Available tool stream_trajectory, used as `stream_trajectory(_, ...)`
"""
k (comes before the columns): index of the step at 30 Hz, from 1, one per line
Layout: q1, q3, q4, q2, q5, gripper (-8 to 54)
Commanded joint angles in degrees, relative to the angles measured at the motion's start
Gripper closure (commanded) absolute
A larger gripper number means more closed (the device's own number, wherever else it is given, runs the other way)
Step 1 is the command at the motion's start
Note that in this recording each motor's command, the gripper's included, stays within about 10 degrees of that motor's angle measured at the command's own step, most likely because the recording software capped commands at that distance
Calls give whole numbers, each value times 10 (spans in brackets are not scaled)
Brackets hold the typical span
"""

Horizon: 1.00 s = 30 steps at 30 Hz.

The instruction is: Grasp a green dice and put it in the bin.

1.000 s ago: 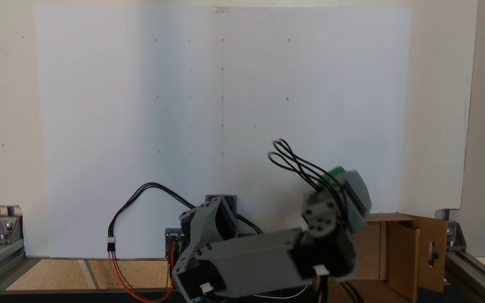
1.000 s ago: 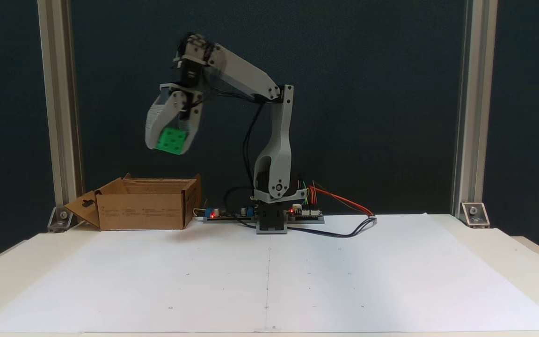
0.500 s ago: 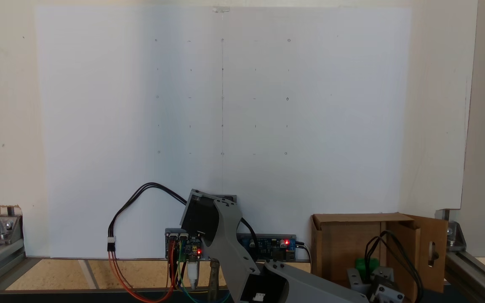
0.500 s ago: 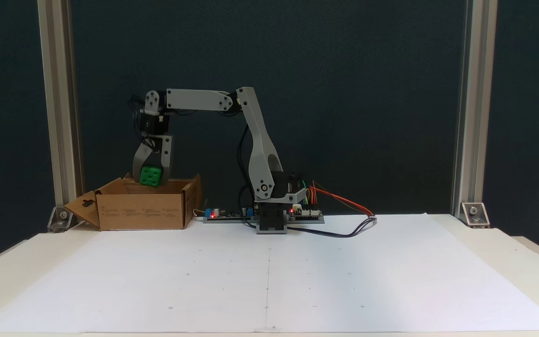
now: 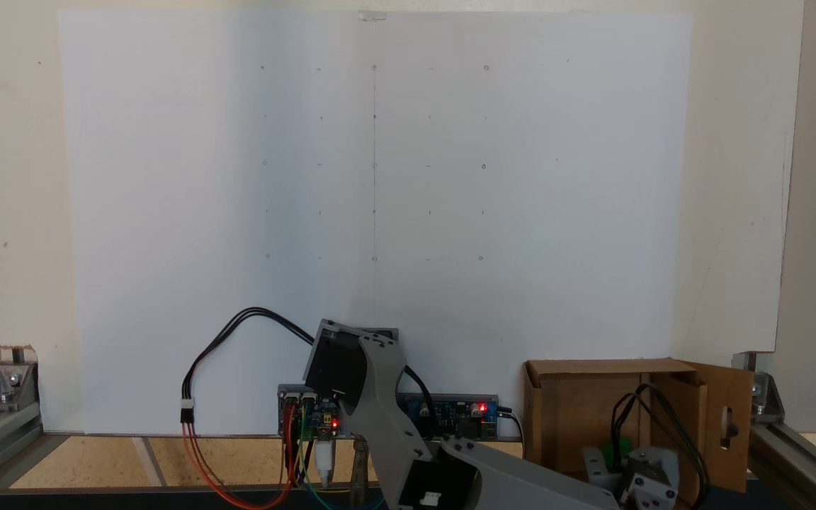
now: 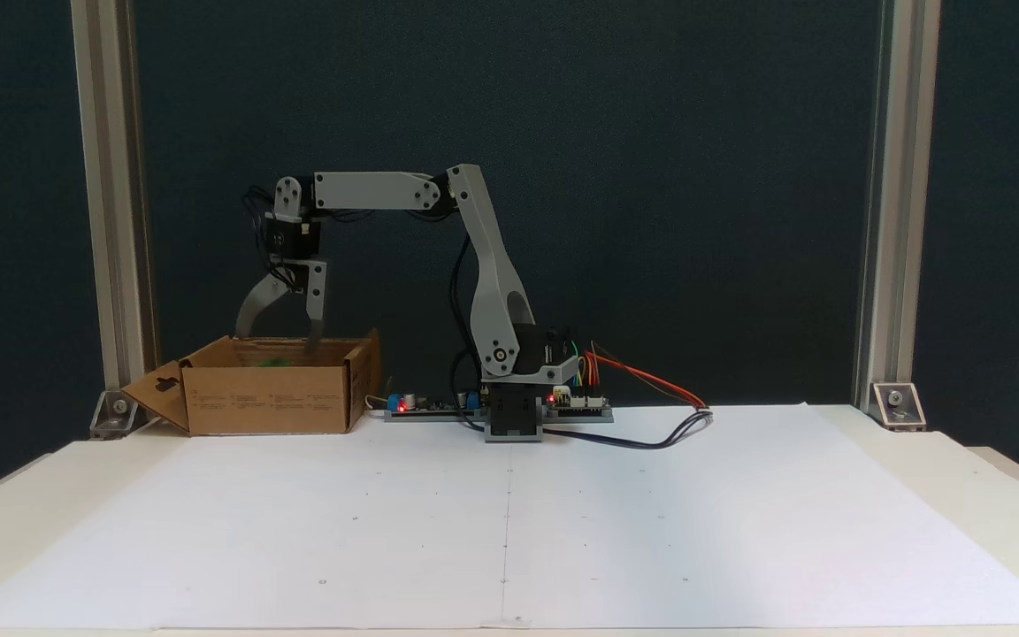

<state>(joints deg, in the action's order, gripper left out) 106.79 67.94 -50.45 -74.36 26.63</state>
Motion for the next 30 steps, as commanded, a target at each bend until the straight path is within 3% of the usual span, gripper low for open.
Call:
stream_trajectory(1,-54,-21,25,-93,-96,21)
stream_trajectory(6,-247,-20,30,-226,-204,14)
stream_trajectory(11,-454,8,30,-290,-273,13)
stream_trajectory(20,-830,177,76,-370,-281,12)
stream_trajectory(26,-1076,390,238,-473,-279,11)
stream_trajectory(30,-1087,483,343,-529,-277,0)
